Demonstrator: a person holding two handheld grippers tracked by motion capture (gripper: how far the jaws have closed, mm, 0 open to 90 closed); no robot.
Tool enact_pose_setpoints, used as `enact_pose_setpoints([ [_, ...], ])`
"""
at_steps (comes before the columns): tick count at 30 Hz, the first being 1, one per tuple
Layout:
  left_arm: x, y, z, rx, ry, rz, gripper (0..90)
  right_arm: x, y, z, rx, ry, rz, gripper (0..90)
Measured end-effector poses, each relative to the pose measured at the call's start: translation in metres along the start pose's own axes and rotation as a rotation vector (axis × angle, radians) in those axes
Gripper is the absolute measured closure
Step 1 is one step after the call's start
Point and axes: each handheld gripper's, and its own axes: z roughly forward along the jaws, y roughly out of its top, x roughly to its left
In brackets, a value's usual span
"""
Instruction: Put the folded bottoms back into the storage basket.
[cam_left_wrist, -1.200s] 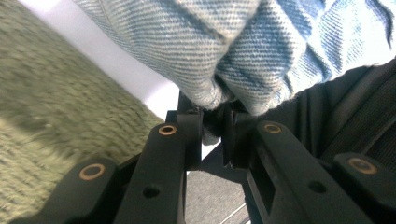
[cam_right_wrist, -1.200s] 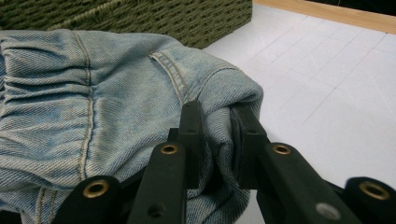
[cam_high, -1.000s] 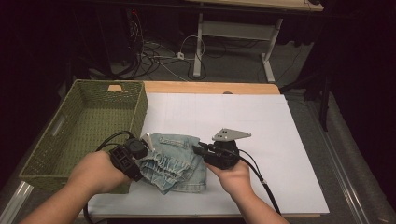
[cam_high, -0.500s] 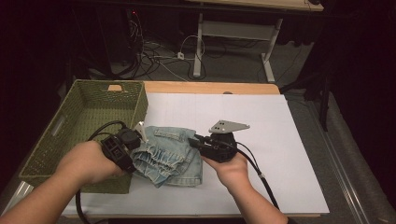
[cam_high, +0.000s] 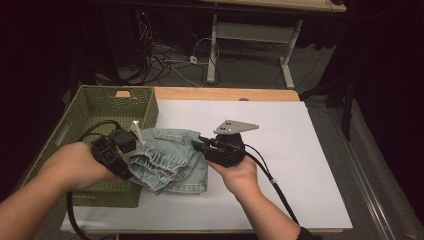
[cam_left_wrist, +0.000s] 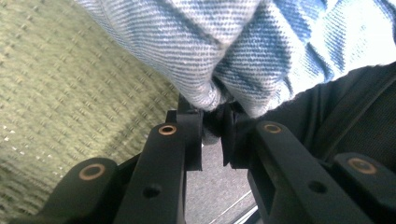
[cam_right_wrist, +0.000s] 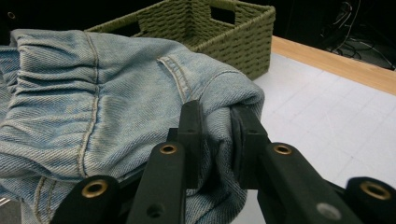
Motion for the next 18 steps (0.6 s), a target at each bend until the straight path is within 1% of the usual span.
enact_pose_setpoints([
  [4, 0.008, -0.009, -0.004, 0.0, 0.008, -0.011, 78.3, 0.006, 0.008, 0.009, 0.0, 0.007, -0.007, 76.8],
  [7, 0.017, -0.019, -0.006, -0.006, 0.009, -0.025, 78.2, 0.012, 0.016, 0.018, -0.001, 0.014, -0.012, 76.8],
  [9, 0.022, -0.025, -0.008, -0.005, 0.014, -0.029, 78.3, 0.015, 0.02, 0.025, -0.004, 0.022, -0.015, 76.8],
  [13, 0.033, -0.039, -0.01, -0.001, 0.02, -0.048, 78.2, 0.024, 0.027, 0.042, 0.002, 0.032, -0.038, 76.8],
  [18, 0.046, -0.054, -0.008, -0.008, 0.032, -0.075, 78.3, 0.033, 0.034, 0.061, 0.006, 0.05, -0.048, 76.8],
])
